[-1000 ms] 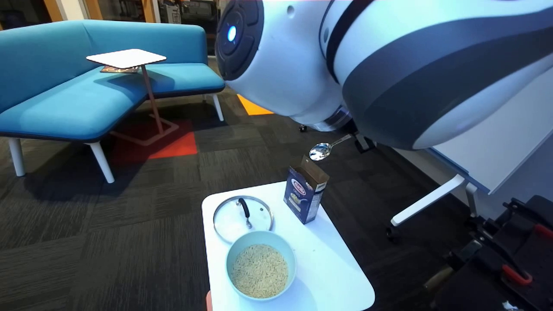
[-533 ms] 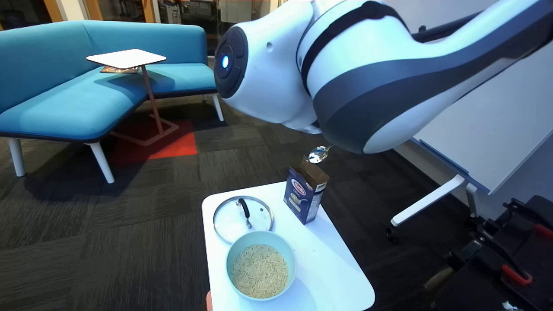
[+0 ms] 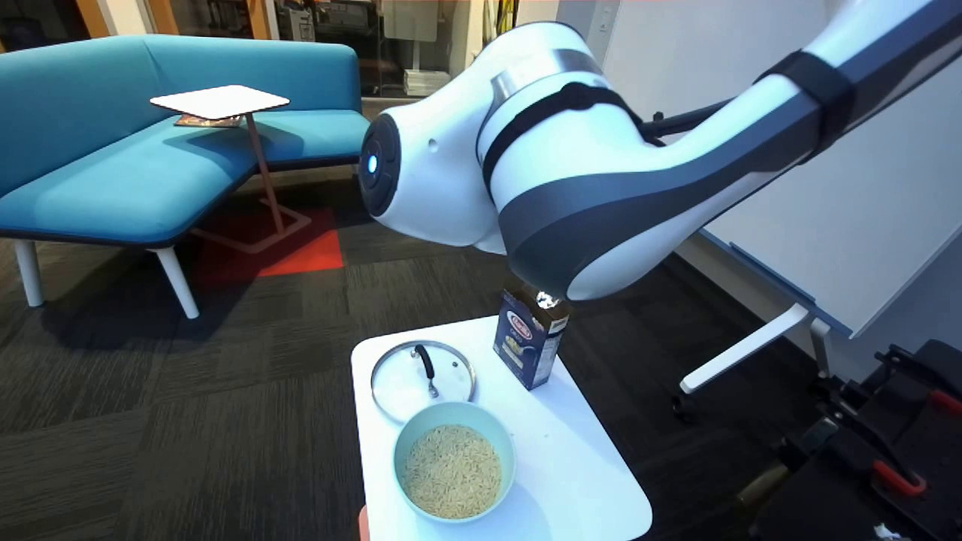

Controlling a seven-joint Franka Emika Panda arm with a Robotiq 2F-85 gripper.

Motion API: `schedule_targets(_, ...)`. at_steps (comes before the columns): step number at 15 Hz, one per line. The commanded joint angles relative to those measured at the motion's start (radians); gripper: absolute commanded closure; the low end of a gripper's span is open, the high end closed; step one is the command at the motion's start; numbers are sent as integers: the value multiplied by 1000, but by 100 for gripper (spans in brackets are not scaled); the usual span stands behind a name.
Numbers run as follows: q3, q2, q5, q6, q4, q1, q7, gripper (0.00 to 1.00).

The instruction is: Pick up the spoon from the bowl and put it in the box

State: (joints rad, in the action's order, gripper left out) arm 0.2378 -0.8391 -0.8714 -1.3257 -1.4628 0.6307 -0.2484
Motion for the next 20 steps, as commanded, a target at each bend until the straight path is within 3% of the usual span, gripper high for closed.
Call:
schedule_targets(1,3,-74,-33,77,105,22,-79,95)
schedule_targets(9,-12,-203,-86,151,250,66,-197,95)
schedule_targets(15,-19,-279,-103,163,330,78,-212,95)
schedule_targets(16,-20,-287,-101,162,341,79,-210,57)
schedule_targets(18,-20,-297,-97,159,358,82,-200,50)
schedule_targets(20,-22,-298,-95,157,369,83,-195,35)
